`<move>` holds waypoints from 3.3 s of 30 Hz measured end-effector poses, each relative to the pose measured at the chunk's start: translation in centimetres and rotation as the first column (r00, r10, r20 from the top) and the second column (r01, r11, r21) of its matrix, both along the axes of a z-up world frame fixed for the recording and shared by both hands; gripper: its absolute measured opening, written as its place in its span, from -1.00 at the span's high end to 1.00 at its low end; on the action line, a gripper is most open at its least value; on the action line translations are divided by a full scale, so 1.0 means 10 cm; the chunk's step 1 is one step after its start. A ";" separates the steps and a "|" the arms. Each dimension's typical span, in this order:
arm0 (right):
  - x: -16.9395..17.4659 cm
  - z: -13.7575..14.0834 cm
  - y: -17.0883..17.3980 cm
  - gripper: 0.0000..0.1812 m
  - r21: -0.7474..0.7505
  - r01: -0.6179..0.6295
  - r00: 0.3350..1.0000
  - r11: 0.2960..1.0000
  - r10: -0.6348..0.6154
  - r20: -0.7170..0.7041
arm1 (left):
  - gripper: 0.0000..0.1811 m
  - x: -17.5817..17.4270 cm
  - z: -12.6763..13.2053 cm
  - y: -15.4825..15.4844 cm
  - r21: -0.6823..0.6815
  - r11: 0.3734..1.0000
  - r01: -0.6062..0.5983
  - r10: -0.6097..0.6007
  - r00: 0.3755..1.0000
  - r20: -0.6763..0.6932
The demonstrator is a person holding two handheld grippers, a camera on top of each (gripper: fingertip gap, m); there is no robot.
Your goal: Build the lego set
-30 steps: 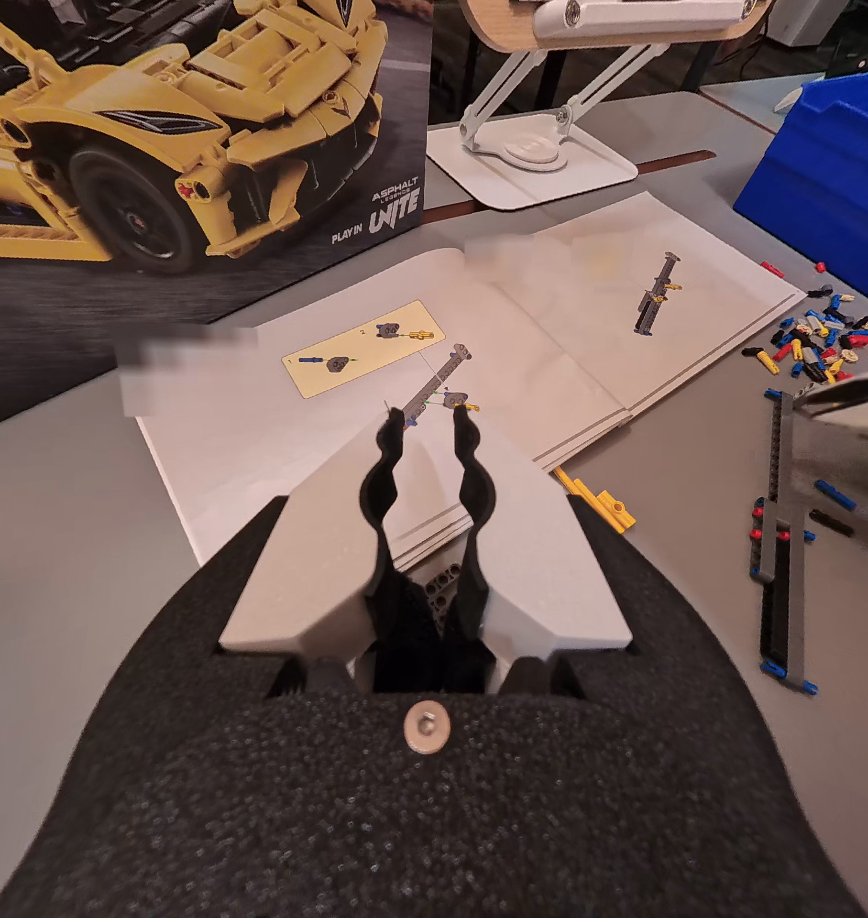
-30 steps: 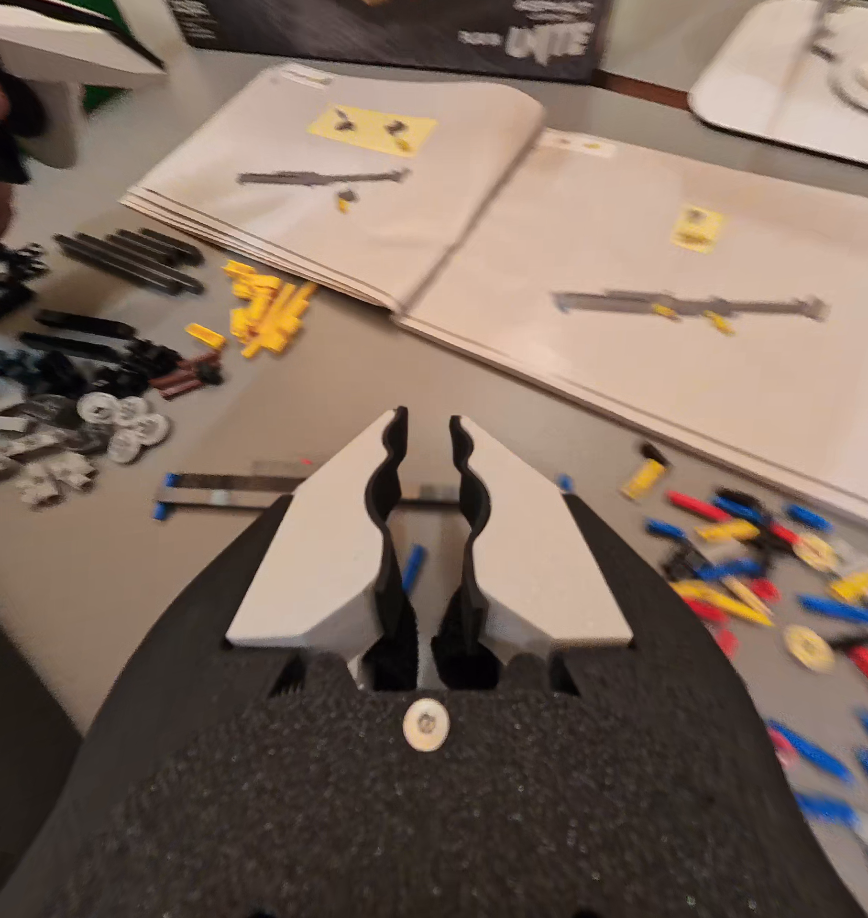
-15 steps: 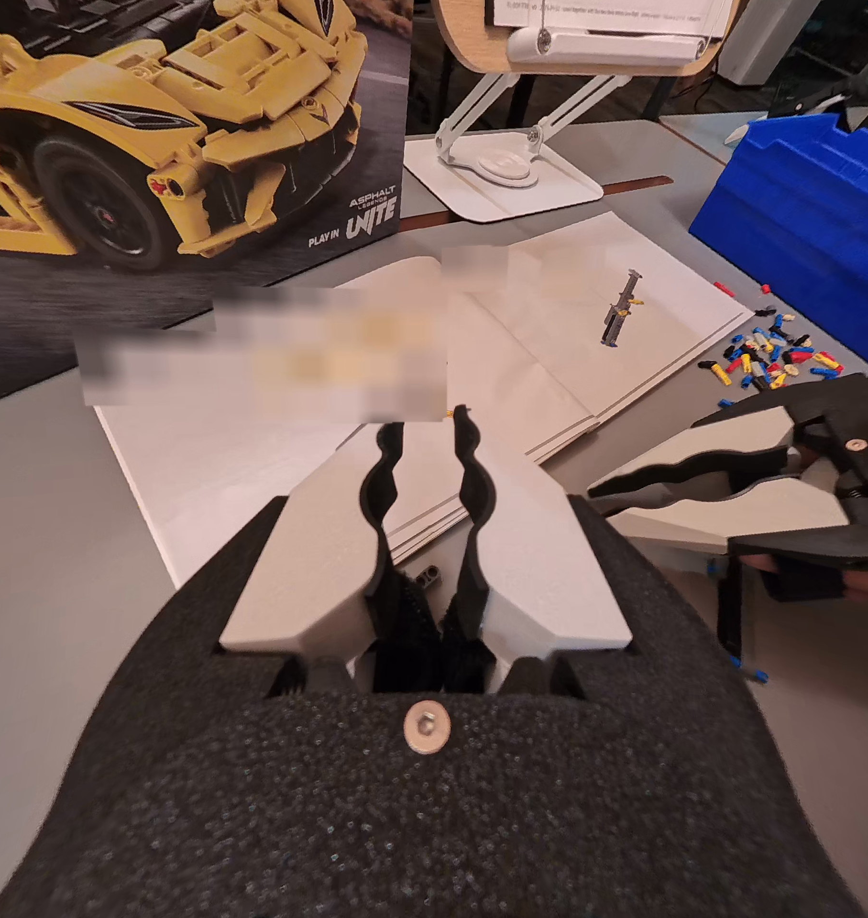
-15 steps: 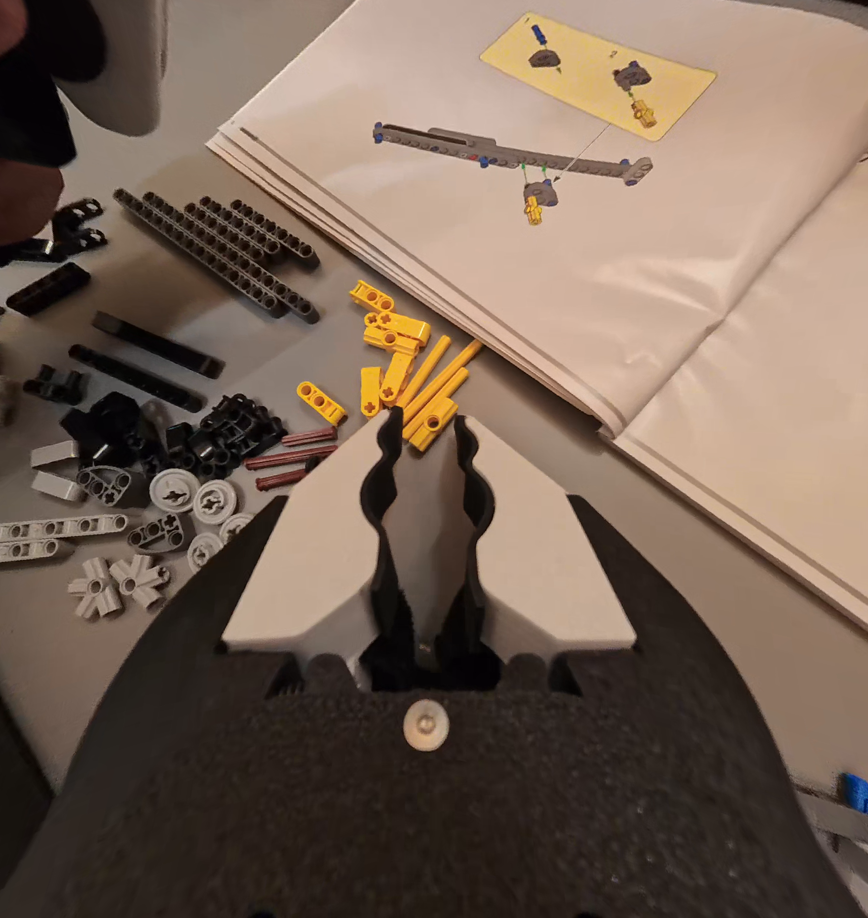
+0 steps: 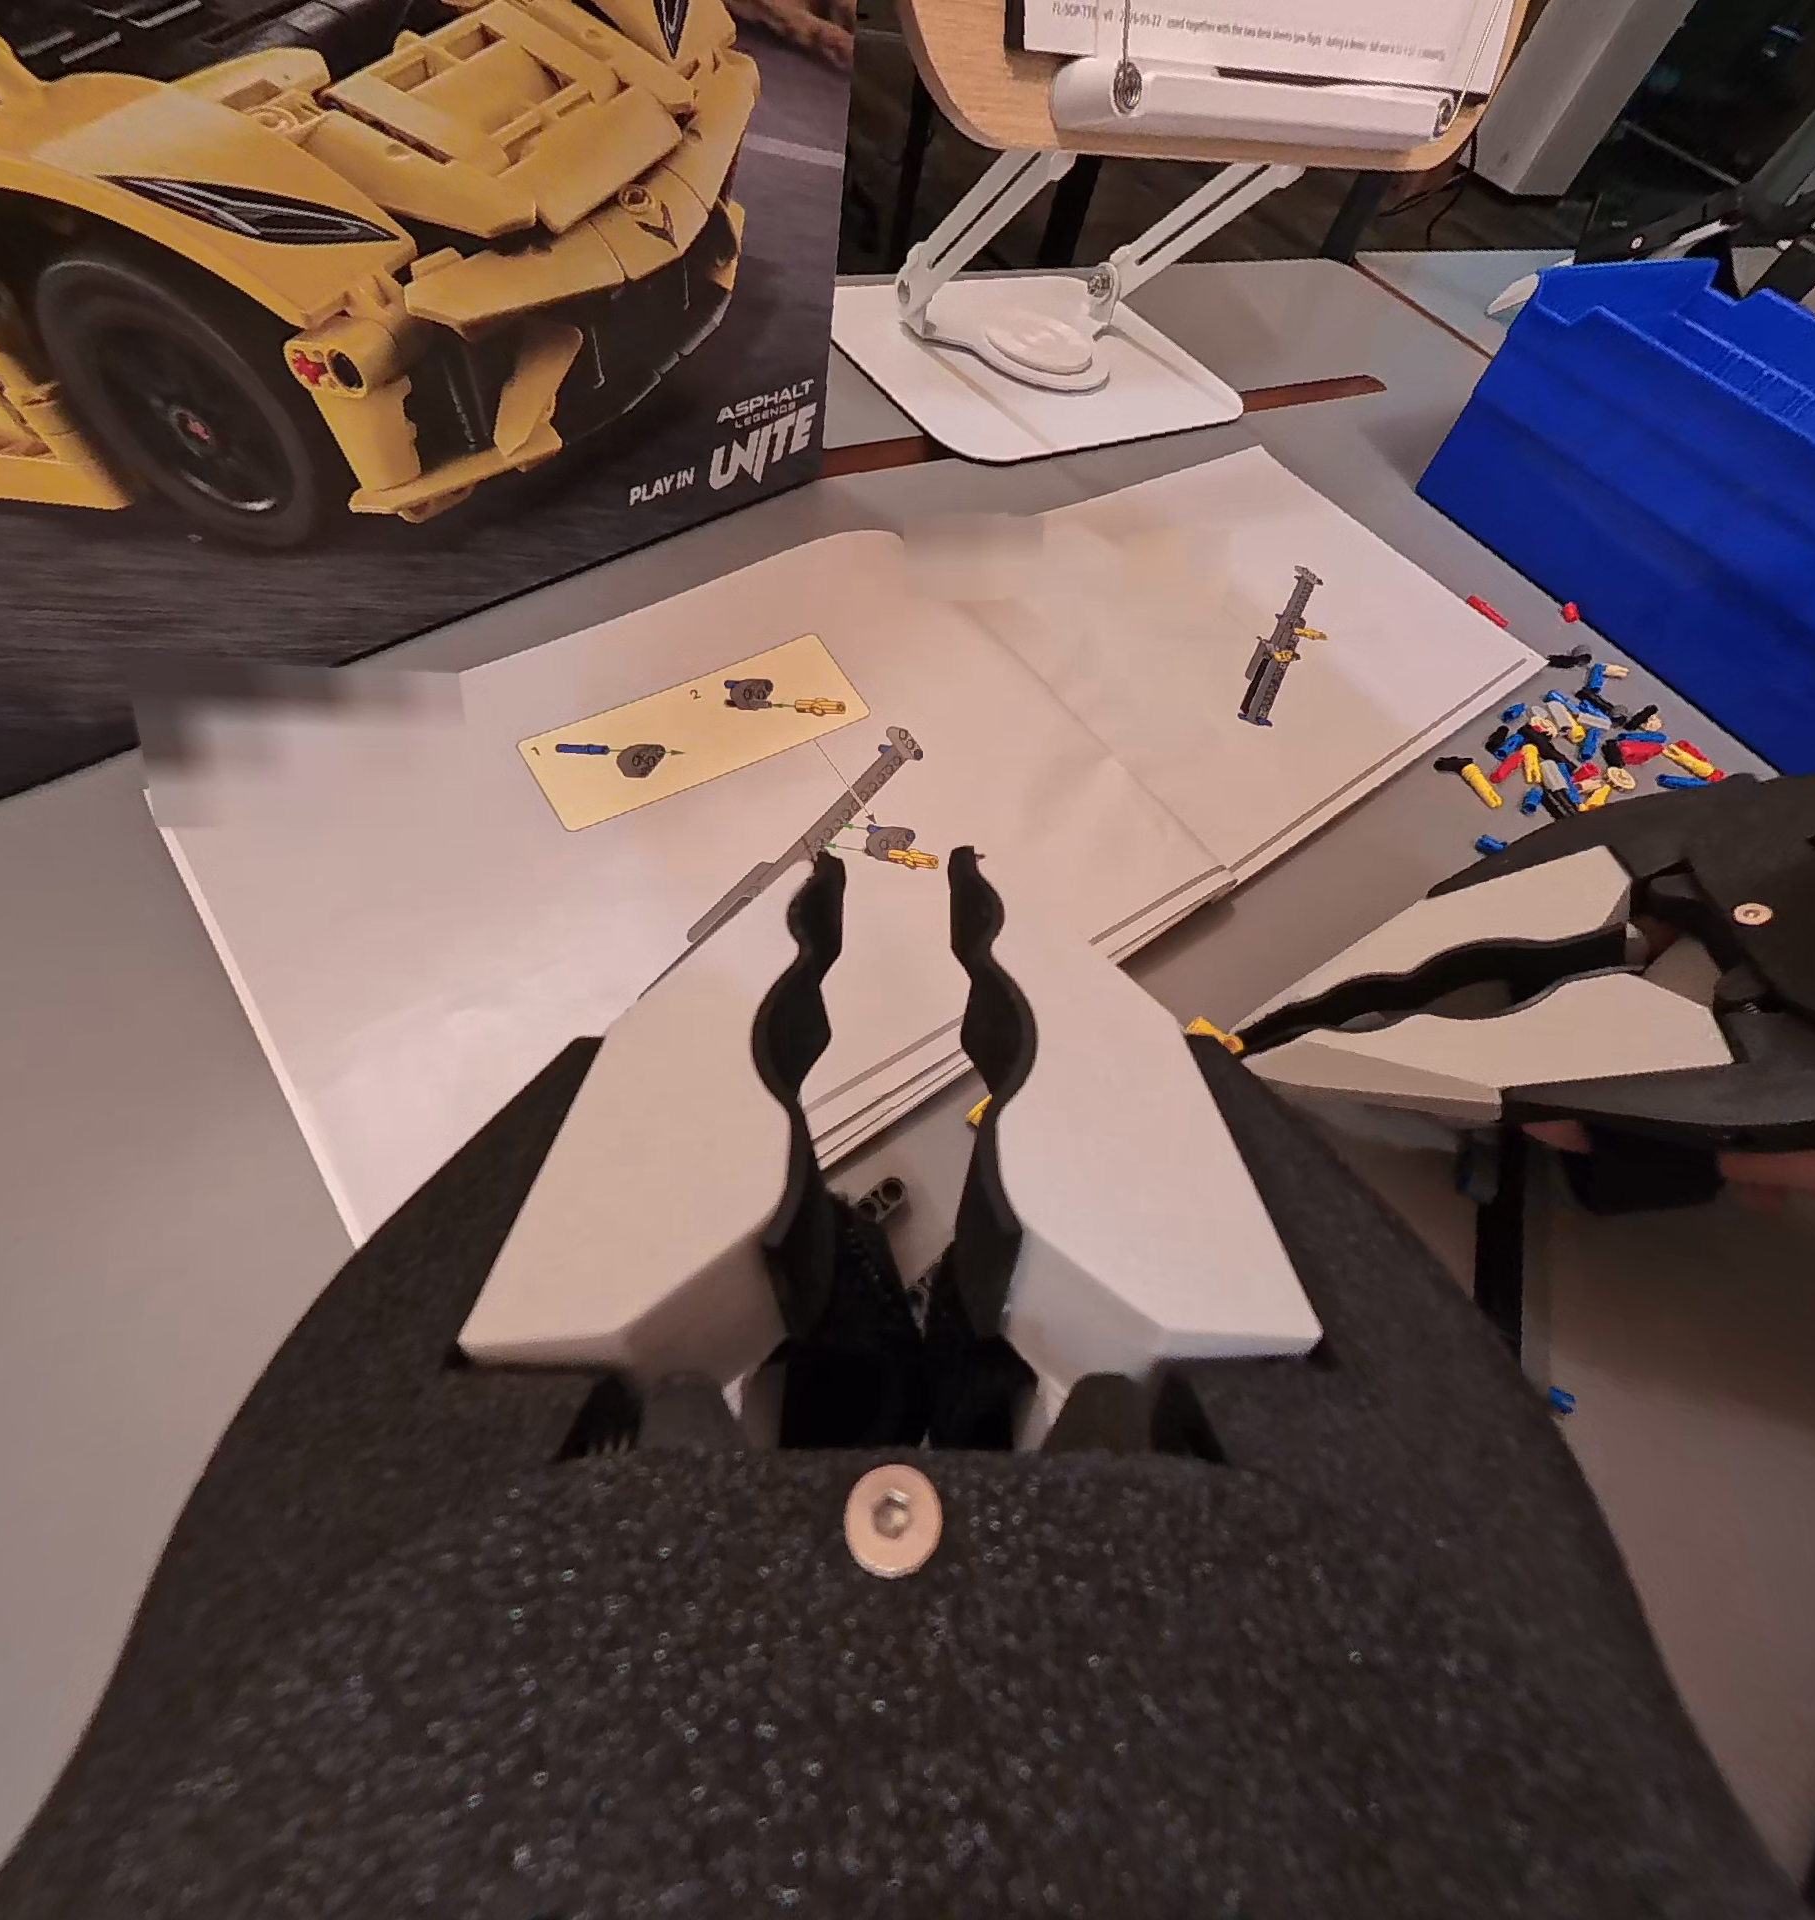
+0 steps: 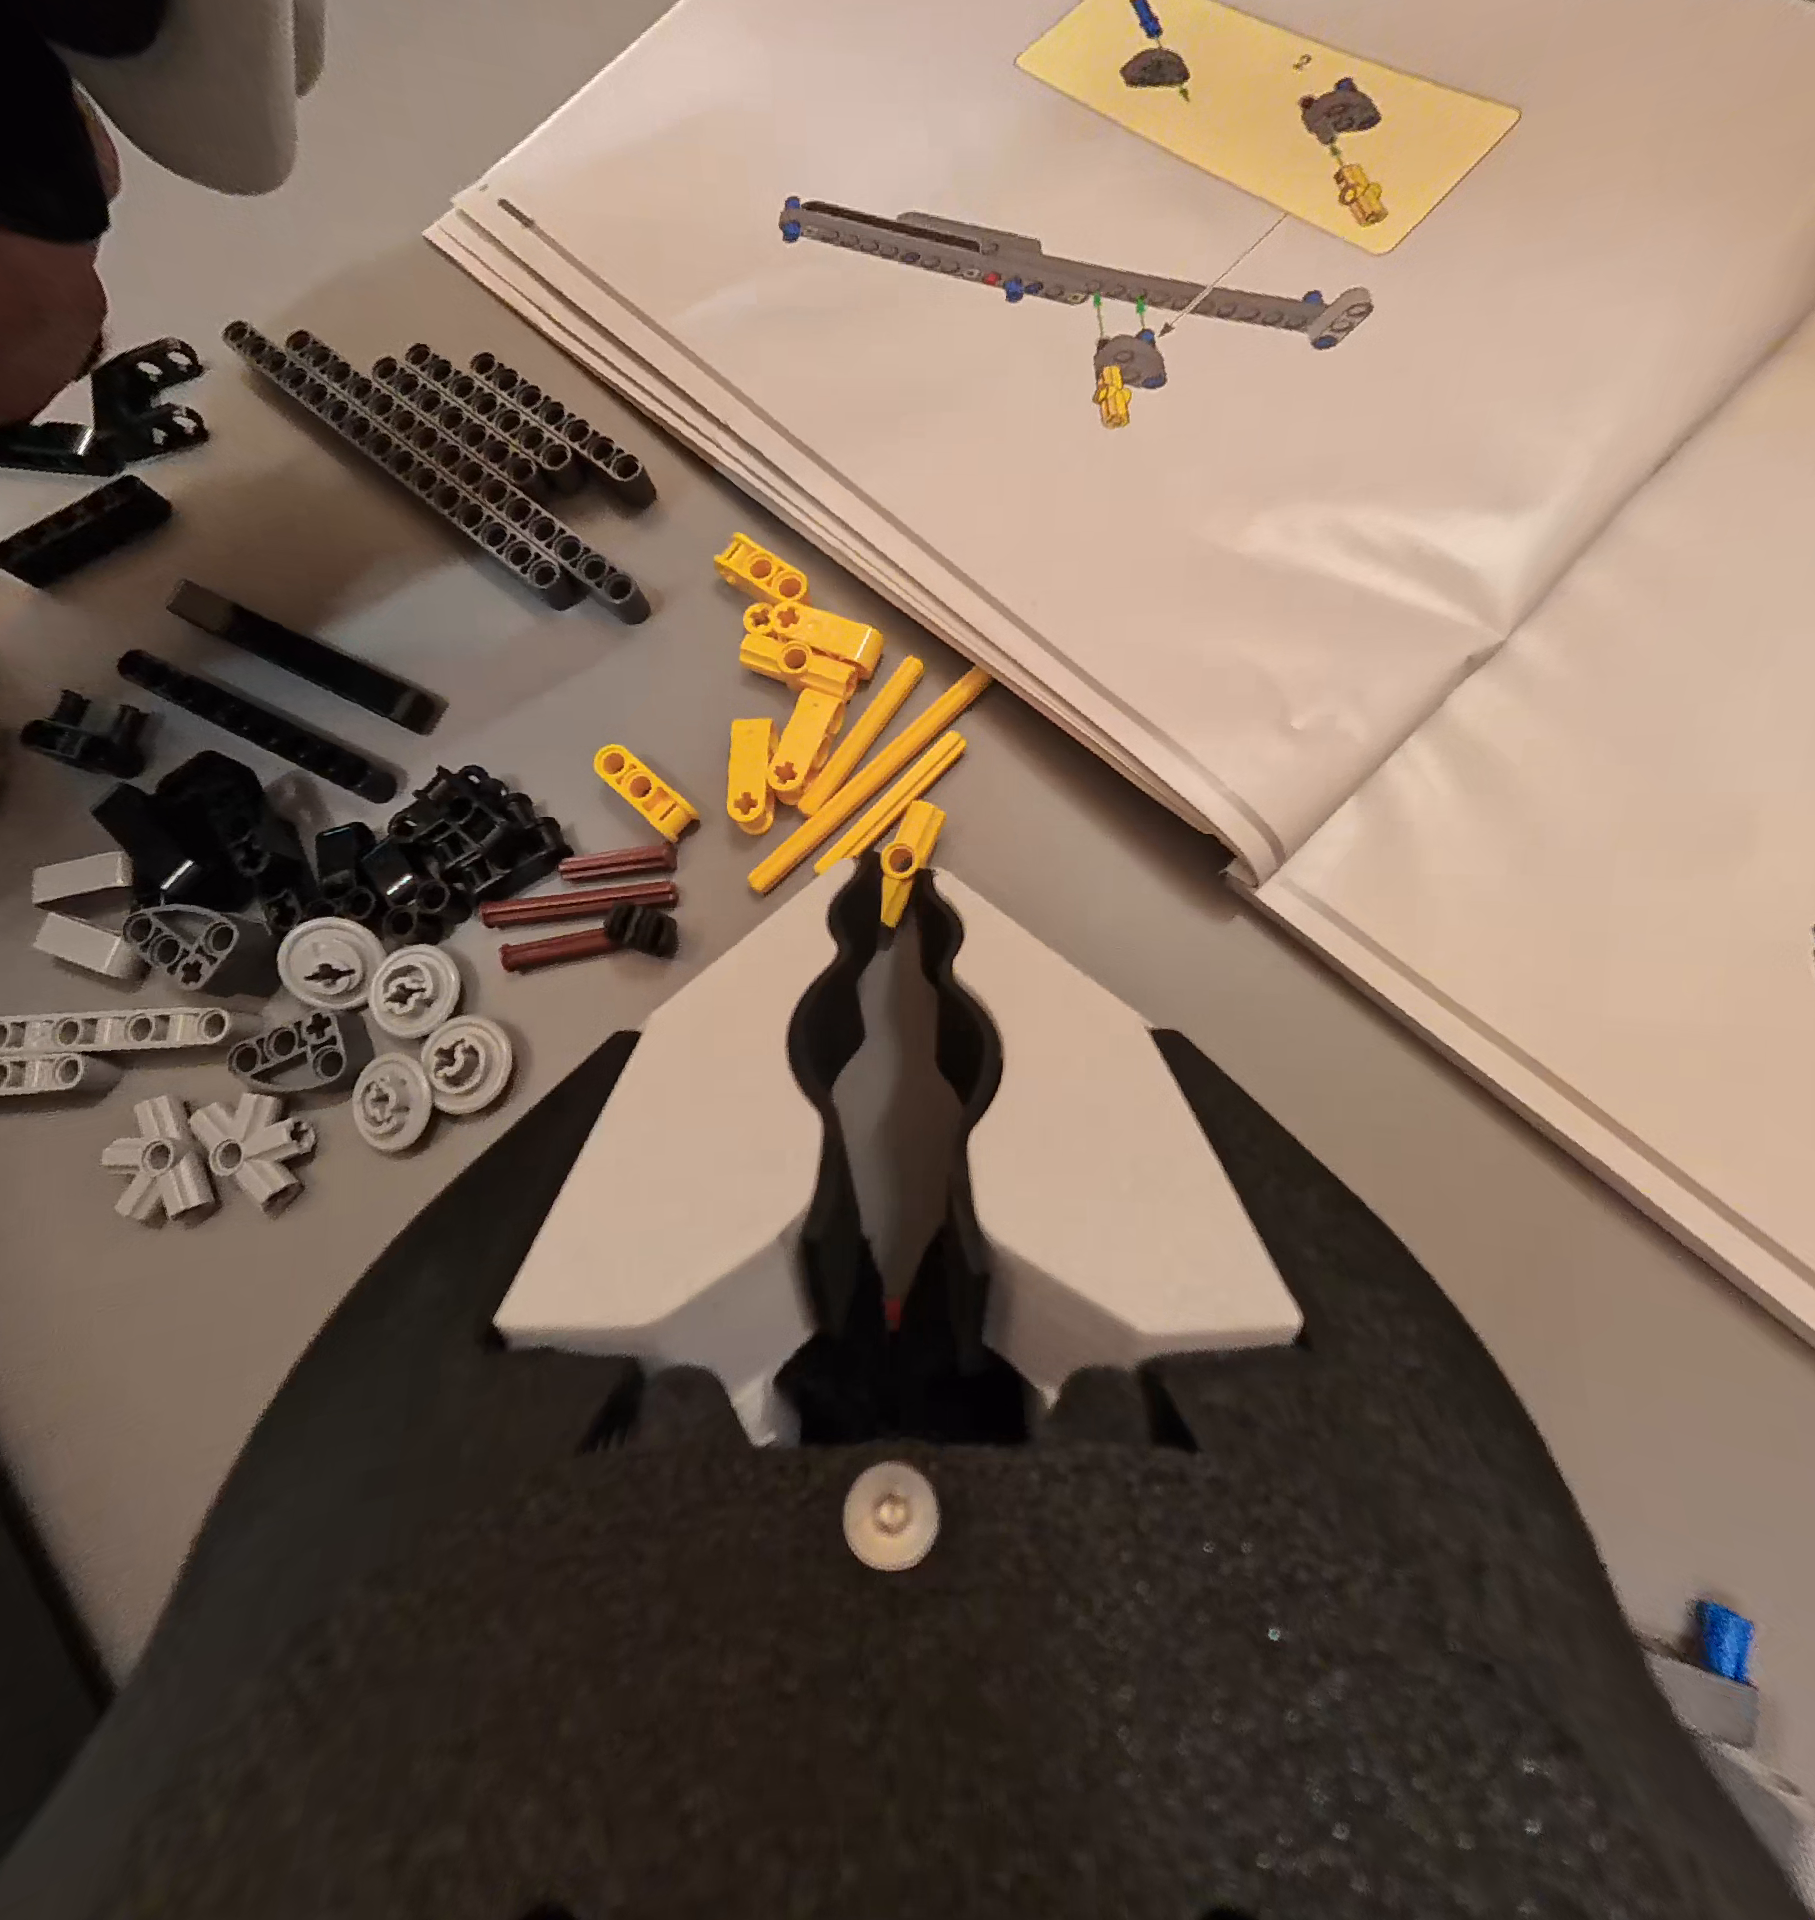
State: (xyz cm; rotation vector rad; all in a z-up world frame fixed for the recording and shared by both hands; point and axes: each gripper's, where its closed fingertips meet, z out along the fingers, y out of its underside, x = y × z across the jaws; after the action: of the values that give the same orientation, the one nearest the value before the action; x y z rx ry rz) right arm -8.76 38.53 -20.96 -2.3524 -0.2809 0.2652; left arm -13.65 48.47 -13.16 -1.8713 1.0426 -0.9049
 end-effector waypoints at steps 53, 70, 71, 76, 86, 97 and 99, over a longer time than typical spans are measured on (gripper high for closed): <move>0.35 0.11 -1.47 0.85 -0.022 0.106 0.993 0.994 -0.105 0.051 | 0.79 0.04 -0.14 -0.04 0.095 0.995 0.021 -0.009 0.992 -0.126; -0.20 0.48 -0.53 0.86 0.276 -0.033 0.993 0.961 0.063 -0.102 | 0.80 -0.74 -0.11 -0.33 0.169 0.960 0.223 -0.168 0.942 -0.290; -0.21 0.50 -0.50 0.87 0.295 -0.031 0.990 0.955 0.069 -0.119 | 0.79 -0.84 -0.14 -0.38 0.141 0.962 0.236 -0.181 0.930 -0.319; -0.19 0.45 -0.51 0.88 0.317 -0.030 0.993 0.948 0.064 -0.098 | 0.78 -1.36 -0.38 -0.79 0.022 0.938 0.345 -0.291 0.821 -0.491; -0.25 0.49 -0.54 0.90 0.339 -0.062 0.993 0.939 0.094 -0.077 | 0.77 -1.28 -0.48 -1.42 -0.021 0.898 0.440 -0.404 0.805 -0.433; -0.19 0.51 -0.58 0.90 0.351 -0.048 0.996 0.935 0.073 -0.059 | 0.83 -0.80 -0.68 -1.54 0.021 0.865 0.502 -0.443 0.781 -0.440; -0.17 0.52 -0.59 0.90 0.353 -0.040 0.995 0.935 0.069 -0.071 | 0.88 -0.78 -0.67 -1.55 0.032 0.858 0.512 -0.448 0.778 -0.440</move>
State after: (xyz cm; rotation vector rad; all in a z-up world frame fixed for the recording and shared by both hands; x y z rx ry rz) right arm -10.47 32.65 -15.73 -1.9768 -0.3256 0.3100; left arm -21.42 32.94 -19.87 -1.7315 1.8711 -0.6771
